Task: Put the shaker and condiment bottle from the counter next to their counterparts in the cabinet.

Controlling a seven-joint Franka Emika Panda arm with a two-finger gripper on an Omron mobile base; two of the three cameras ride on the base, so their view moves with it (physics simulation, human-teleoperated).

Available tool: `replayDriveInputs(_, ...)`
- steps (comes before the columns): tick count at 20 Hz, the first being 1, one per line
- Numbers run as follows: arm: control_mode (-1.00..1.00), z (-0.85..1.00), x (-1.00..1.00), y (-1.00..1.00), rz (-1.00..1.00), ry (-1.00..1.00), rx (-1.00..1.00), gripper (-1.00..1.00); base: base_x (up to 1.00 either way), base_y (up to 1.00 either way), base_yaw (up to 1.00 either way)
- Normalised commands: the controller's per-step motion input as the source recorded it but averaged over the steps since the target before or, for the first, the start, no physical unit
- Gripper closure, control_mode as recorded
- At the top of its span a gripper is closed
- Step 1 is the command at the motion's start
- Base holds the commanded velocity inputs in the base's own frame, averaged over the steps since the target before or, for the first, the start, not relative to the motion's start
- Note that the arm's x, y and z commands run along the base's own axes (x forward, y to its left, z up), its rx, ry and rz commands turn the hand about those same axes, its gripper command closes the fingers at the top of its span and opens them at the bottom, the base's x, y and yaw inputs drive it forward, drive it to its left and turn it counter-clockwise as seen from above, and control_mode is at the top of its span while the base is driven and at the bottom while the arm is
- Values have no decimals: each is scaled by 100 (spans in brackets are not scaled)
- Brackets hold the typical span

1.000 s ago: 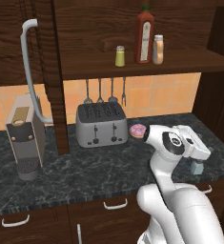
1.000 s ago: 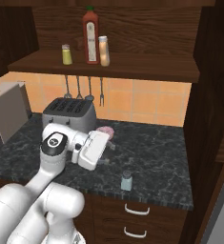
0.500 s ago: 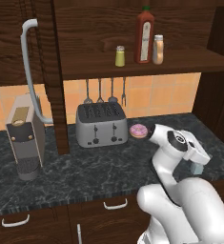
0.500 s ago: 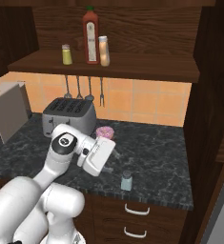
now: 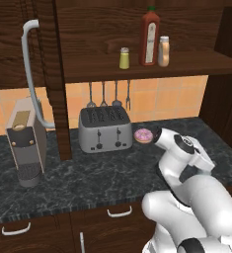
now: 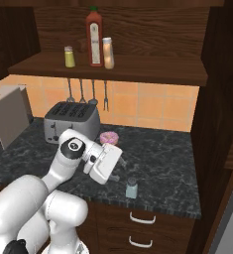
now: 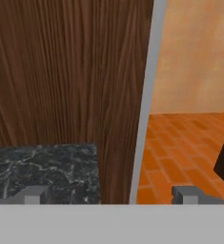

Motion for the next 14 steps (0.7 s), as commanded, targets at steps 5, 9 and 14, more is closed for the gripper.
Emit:
replayDriveInputs(5, -100, -21, 2, 0, 11, -1, 0, -100, 0, 0, 0)
replayDriveInputs(9, -100, -68, 0, 0, 9, -3, 0, -100, 0, 0, 0)
replayDriveInputs(14, -100, -89, 0, -6, 2, 0, 0, -100, 0, 0, 0)
